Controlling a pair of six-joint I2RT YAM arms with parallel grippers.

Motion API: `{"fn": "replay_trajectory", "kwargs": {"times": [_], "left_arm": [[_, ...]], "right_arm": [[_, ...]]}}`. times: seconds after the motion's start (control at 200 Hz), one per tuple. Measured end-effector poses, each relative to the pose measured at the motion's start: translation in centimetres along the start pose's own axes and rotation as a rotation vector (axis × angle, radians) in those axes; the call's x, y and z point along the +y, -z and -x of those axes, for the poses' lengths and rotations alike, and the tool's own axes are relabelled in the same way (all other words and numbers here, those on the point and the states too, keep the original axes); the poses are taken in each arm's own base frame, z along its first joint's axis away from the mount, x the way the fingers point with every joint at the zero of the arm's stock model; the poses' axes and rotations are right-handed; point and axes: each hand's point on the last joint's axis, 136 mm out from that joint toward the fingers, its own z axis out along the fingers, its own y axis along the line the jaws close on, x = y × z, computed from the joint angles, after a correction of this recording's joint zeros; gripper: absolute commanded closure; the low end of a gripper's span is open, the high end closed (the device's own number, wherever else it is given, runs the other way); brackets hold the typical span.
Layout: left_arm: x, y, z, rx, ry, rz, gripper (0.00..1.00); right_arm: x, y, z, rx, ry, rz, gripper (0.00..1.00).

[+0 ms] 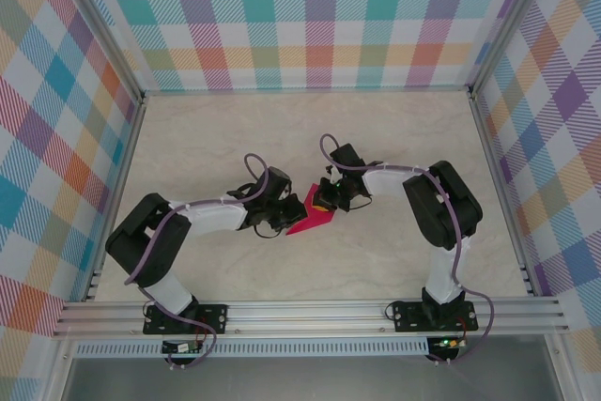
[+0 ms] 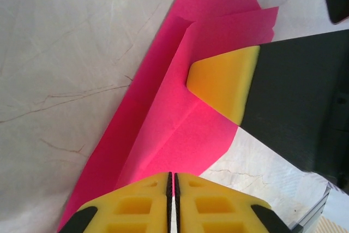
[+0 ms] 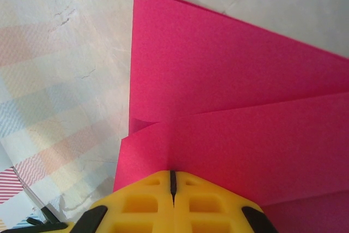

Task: Fold a paper plane with a square sheet of paper (pick it up from the middle)
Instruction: Fourth fold the wing at the center of the table.

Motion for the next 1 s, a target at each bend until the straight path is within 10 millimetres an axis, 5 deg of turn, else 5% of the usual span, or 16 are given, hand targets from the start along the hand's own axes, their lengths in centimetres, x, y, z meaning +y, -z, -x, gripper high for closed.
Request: {"fn": "replay_trajectory", "kwargs": {"times": [1.0], "left_arm": [[3.3,-0.3,-1.0,-0.015,0.091,0.026,0.91]], "right_arm": [[-0.1,-0.1,0.0,0.015,-0.012,-0.015,1.00]]}}
